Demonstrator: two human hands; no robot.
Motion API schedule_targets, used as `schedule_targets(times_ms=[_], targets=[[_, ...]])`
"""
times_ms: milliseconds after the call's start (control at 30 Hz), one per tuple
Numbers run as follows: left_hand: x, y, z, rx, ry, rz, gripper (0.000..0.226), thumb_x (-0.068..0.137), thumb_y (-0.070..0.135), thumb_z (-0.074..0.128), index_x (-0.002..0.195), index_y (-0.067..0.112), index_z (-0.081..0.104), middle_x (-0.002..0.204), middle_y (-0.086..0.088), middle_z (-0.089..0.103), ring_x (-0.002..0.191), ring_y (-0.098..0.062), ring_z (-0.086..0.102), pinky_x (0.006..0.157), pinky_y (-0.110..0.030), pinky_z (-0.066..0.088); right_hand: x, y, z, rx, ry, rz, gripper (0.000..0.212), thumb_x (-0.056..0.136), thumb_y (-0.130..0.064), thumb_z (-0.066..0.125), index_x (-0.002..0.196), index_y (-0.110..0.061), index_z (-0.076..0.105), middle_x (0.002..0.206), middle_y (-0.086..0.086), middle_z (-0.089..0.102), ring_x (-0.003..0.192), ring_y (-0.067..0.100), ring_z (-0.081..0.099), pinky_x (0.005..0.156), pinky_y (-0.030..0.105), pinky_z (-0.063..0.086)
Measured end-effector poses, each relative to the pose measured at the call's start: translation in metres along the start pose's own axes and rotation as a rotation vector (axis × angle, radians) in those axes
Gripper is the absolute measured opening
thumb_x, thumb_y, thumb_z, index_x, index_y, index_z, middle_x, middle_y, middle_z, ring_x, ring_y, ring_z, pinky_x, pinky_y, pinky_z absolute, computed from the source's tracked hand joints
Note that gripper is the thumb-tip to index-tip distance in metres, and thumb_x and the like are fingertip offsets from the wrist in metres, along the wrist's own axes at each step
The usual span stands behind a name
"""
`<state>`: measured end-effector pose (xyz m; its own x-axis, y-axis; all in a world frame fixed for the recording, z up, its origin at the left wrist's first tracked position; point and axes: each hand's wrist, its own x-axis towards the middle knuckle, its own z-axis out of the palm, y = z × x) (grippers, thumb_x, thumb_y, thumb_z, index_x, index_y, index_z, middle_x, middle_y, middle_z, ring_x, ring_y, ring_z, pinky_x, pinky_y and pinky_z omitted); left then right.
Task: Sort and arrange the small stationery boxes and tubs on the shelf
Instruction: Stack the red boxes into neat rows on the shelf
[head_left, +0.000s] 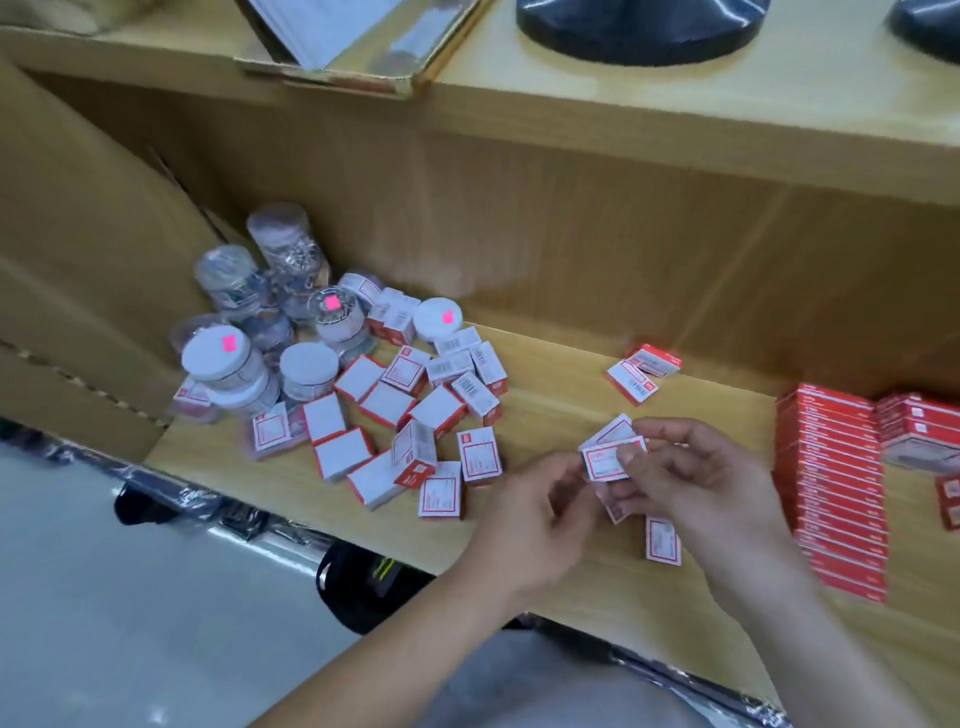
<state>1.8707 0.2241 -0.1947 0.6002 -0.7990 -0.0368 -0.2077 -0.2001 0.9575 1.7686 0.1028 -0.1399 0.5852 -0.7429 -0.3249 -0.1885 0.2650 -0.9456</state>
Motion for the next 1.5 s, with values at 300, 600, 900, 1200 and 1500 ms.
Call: schedule_targets(times_ms=[300,600,900,1200,1500], targets=[[0.0,0.002,-0.026,0.252,0.046,0.078,0.014,0.1,0.019,0.054,0.099,0.022,0.068,0.074,0.0,0.065,0.068,-0.022,0.058,0.06,-0.035,0.045,0.006,-0.008,0.021,-0.115,-0.099,0.018,0.034,0.088,0.002,0.07,0.118,-0.014,0.067,0.087,0.007,0.078,0.074,0.023,0.075,0.073,0.031,0.061],[-0.029,-0.013,-0.064,0.427,0.104,0.082,0.005,0.088,0.026,0.062,0.091,0.024,0.065,0.083,0.008,0.057,0.077,-0.012,0.052,0.068,-0.037,0.049,0.008,-0.009,0.054,-0.145,-0.042,-0.004,0.029,0.09,-0.001,0.07,0.113,-0.018,0.07,0.087,0.013,0.076,0.068,0.018,0.075,0.064,0.038,0.056],[-0.022,-0.008,-0.068,0.387,0.096,0.128,0.013,0.09,0.014,0.067,0.09,0.026,0.07,0.081,0.015,0.061,0.076,-0.004,0.058,0.069,-0.022,0.047,0.01,-0.015,0.029,-0.141,0.008,-0.063,0.032,0.093,0.002,0.064,0.117,-0.019,0.07,0.087,0.01,0.072,0.061,0.012,0.07,0.062,0.021,0.059],[0.025,0.005,-0.007,0.456,-0.198,0.149,0.022,0.085,0.032,0.062,0.104,0.029,0.072,0.09,0.012,0.063,0.078,-0.011,0.062,0.071,-0.03,0.053,-0.009,-0.022,-0.068,-0.142,0.279,-0.187,0.017,0.088,-0.004,0.073,0.101,-0.015,0.069,0.076,0.017,0.072,0.061,0.015,0.07,0.06,0.027,0.054],[0.053,0.009,0.026,0.749,-0.345,0.127,0.037,0.084,0.045,0.069,0.12,0.038,0.061,0.112,0.008,0.052,0.099,-0.022,0.063,0.08,-0.039,0.054,-0.04,-0.006,-0.114,-0.176,0.48,-0.256,0.015,0.091,-0.009,0.071,0.101,-0.019,0.075,0.077,0.008,0.073,0.067,0.014,0.063,0.065,0.029,0.053]])
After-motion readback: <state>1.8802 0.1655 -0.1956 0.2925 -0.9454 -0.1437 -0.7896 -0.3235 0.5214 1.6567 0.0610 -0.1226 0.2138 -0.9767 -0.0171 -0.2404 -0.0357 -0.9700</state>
